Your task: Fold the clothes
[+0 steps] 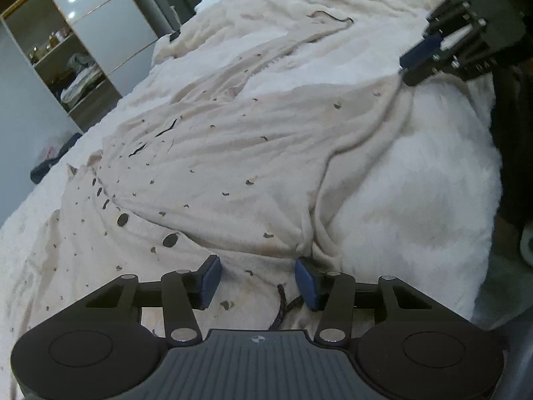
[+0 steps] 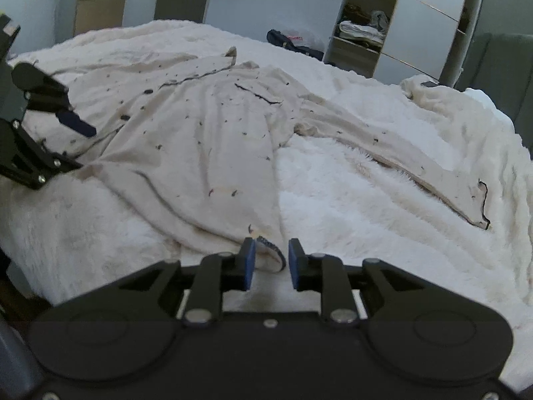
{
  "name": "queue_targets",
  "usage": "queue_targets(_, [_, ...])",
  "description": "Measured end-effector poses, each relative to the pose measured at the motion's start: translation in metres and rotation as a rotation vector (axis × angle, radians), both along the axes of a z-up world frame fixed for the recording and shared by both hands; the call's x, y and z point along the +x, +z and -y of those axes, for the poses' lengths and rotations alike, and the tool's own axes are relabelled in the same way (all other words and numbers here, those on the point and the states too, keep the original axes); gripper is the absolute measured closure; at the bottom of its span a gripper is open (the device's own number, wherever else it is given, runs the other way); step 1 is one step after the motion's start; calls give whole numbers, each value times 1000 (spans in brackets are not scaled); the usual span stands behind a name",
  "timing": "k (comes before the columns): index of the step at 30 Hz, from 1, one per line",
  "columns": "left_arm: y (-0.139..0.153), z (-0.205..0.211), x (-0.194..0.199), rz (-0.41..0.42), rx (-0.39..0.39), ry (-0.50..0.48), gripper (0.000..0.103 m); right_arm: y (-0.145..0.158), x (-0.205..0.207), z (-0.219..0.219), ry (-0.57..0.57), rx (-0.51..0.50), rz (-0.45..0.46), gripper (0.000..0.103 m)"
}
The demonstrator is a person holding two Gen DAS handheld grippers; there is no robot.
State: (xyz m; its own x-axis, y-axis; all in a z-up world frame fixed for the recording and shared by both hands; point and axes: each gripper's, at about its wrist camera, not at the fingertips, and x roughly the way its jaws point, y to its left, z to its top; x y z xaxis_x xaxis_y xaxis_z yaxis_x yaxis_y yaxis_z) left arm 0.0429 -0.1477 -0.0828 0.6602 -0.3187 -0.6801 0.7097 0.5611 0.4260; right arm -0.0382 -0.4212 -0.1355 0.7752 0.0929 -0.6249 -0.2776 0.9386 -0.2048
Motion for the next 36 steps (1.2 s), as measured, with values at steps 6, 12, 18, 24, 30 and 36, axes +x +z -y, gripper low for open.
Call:
queue_targets(6, [5, -7, -13, 9, 28, -25, 61, 1, 1, 2, -3, 8, 4, 82])
queue_targets(12, [2, -9, -23, 60, 105, -69, 61, 1, 0, 3, 4, 9, 7, 82])
queue_targets(18, [-4, -2, -28, 73, 170, -106, 61, 2, 0, 4, 1, 10, 13, 80])
queue_targets(24, [-2, -5, -26, 91, 197, -104, 61, 3, 1, 5, -12, 13, 20, 79])
queue_targets(30, [8, -2, -21, 142, 168, -75, 61, 3, 2, 7, -26, 18, 29, 79])
queue_targets(36, [-1, 3, -26, 145, 230, -136, 62, 1, 1, 3, -7, -10, 22, 79])
